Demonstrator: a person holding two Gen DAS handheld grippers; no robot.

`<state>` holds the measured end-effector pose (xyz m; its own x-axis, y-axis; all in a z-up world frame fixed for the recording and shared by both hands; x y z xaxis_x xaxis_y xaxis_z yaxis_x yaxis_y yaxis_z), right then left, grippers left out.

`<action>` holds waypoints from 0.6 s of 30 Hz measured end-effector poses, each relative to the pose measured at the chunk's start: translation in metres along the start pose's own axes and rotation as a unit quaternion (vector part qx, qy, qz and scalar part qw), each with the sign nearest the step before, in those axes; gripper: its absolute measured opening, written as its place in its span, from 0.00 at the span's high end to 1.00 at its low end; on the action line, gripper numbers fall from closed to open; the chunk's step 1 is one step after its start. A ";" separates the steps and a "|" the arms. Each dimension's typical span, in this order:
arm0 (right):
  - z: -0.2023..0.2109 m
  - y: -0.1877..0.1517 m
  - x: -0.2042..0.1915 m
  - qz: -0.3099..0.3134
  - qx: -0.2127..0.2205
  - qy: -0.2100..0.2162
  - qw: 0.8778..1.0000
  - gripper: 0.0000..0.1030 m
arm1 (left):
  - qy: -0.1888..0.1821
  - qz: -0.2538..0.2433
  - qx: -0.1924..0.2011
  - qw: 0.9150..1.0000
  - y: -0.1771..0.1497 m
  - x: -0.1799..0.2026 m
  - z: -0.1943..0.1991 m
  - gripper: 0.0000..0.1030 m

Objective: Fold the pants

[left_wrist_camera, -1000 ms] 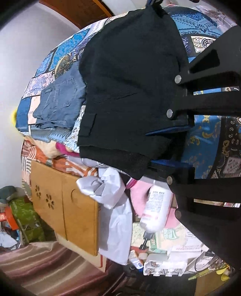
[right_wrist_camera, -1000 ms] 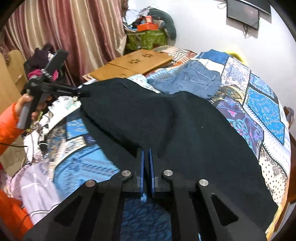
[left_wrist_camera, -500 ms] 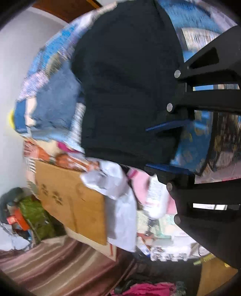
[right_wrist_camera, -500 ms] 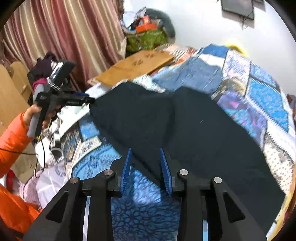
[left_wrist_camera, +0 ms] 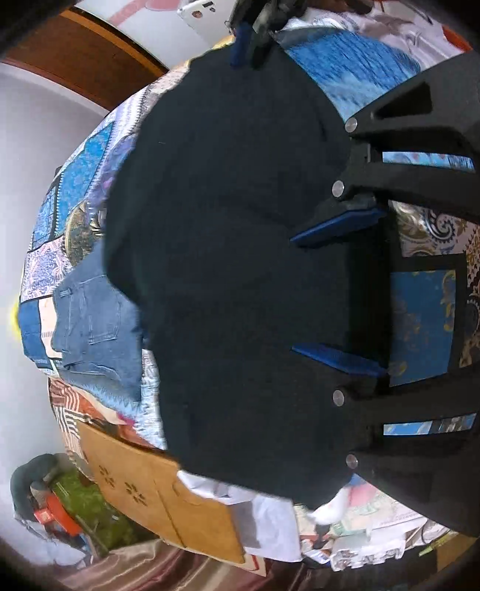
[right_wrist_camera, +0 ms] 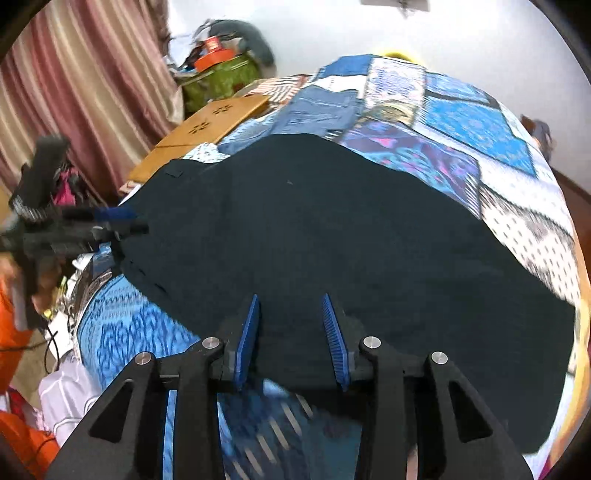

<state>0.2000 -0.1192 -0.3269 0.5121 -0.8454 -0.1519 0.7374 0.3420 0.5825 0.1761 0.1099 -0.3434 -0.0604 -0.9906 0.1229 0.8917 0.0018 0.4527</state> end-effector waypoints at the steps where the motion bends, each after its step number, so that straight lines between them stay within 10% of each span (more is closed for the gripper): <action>1: 0.005 -0.005 0.005 -0.010 0.000 0.000 1.000 0.68 | 0.002 0.006 0.007 1.000 -0.006 -0.003 0.002 0.41; 12: 0.044 -0.044 0.046 -0.084 0.005 -0.026 0.996 0.68 | 0.040 -0.009 -0.007 0.999 -0.004 -0.003 0.021 0.42; 18: 0.084 -0.070 0.089 -0.147 0.036 -0.085 0.985 0.57 | 0.015 -0.016 0.047 0.999 0.043 0.022 0.051 0.41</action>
<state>0.1569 -0.2528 -0.3142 0.1952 -0.9623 -0.1895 0.8068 0.0477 0.5889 0.1897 0.0951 -0.2759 -0.0737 -0.9940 0.0803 0.8434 -0.0191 0.5369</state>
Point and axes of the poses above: each gripper's, at about its wrist camera, not at the fingertips, and z roughly against the way its jaws point, x to its right, y to its top, the point moved 3 cm from there along -z, roughly the way its jaws point, and after that the axes turned 4 degrees about -y, right-handed, at the moved point
